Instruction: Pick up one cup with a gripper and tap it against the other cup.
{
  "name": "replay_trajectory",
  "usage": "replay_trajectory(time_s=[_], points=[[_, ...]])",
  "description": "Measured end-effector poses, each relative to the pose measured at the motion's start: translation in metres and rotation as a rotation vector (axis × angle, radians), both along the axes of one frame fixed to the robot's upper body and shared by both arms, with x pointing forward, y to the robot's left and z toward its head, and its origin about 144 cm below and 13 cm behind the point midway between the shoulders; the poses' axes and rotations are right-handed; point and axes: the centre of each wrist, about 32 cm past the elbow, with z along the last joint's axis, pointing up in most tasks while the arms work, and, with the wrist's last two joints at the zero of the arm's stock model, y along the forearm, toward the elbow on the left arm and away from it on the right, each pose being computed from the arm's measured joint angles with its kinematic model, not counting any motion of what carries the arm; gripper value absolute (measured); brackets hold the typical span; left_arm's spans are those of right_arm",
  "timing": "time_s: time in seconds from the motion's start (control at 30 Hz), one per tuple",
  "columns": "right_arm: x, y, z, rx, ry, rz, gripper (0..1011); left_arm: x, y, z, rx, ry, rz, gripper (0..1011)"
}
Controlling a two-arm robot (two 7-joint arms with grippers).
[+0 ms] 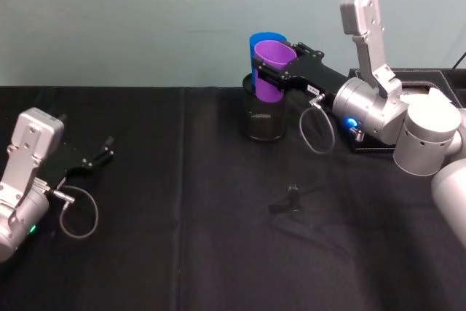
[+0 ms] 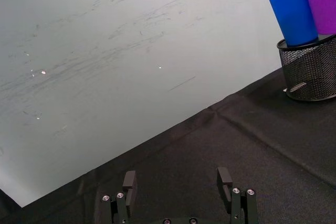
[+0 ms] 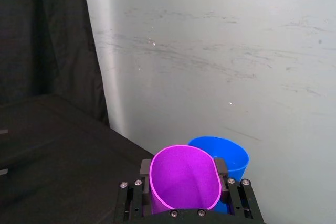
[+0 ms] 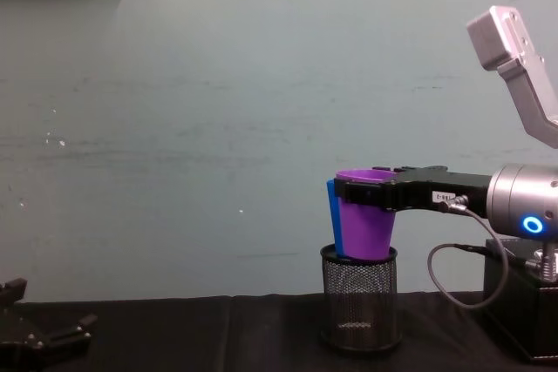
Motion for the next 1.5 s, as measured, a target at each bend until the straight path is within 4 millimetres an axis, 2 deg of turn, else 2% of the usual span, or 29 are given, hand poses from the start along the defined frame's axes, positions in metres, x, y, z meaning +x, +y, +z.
replay_trajectory(time_s=[1.5], points=[[-0.0008,-0.0003,-0.0006,0.000,0.000,0.001,716,0.0000,0.0000,0.0000,0.000,0.000,0.000,1000]])
